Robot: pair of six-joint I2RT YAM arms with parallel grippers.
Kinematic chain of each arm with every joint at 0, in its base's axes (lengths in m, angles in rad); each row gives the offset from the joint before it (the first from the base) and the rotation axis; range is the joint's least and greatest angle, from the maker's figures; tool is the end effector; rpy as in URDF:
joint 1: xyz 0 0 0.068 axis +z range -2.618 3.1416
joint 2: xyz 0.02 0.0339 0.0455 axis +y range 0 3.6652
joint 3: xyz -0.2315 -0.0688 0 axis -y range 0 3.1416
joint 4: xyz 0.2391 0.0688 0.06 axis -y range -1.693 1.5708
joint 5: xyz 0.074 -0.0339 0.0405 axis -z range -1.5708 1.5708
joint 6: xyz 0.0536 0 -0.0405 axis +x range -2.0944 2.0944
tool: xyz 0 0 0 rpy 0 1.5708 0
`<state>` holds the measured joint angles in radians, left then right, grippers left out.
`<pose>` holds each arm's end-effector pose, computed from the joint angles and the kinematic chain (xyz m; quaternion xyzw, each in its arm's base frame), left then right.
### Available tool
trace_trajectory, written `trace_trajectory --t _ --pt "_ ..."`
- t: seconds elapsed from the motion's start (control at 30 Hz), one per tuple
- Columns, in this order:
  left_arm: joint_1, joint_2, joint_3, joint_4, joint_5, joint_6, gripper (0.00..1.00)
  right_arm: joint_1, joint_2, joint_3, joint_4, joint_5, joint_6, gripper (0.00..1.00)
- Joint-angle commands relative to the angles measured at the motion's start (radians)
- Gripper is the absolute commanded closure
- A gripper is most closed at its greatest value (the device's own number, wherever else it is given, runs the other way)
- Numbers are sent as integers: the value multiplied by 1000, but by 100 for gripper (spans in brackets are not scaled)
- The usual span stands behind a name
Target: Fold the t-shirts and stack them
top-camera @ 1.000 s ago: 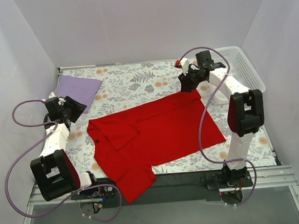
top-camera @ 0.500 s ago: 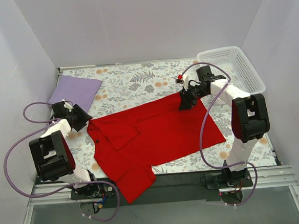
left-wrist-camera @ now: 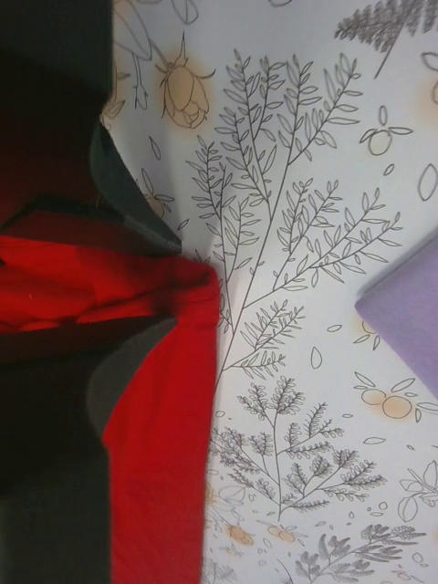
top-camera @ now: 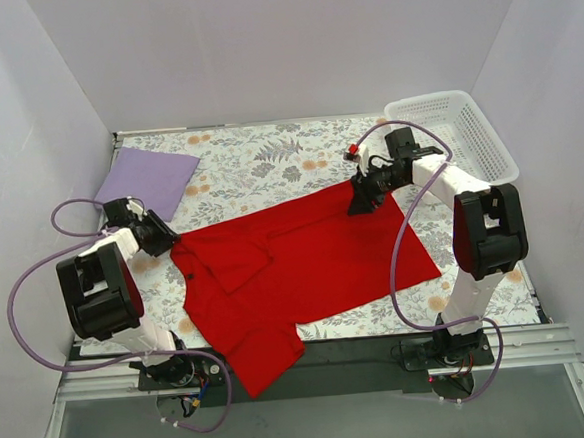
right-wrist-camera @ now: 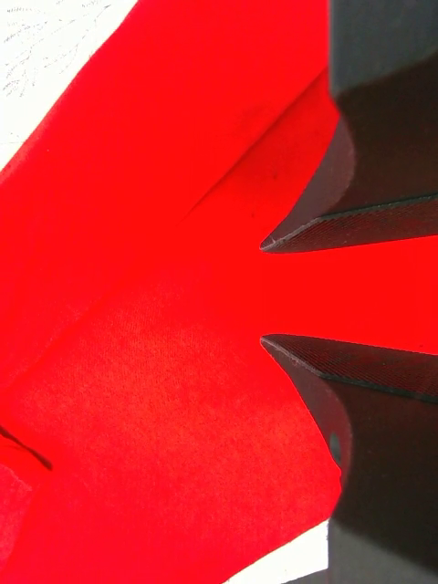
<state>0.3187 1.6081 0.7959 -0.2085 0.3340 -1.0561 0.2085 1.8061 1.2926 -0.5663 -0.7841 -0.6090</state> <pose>0.2921 0.0779 0.1063 -0.5673 0.7621 -0.2457 0.1922 0.3488 0.1125 0.1747 -0.4415 0.7857 0.3185 0.2938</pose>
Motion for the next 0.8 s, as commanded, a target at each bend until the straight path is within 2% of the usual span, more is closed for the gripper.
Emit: trace_trajectory --t 0.0,0.17,0.37,0.77 --pt "3 12 20 -34 26 15 72 -9 -42 -12 23 -32 -5 52" --pt "2 16 29 -38 66 13 88 -18 -39 -12 23 -29 -5 52" --pt "2 9 52 -35 57 15 99 -26 -31 -12 25 -20 -6 52" --pt "-20 -25 134 6 39 33 100 -34 -16 -9 25 3 -8 52"
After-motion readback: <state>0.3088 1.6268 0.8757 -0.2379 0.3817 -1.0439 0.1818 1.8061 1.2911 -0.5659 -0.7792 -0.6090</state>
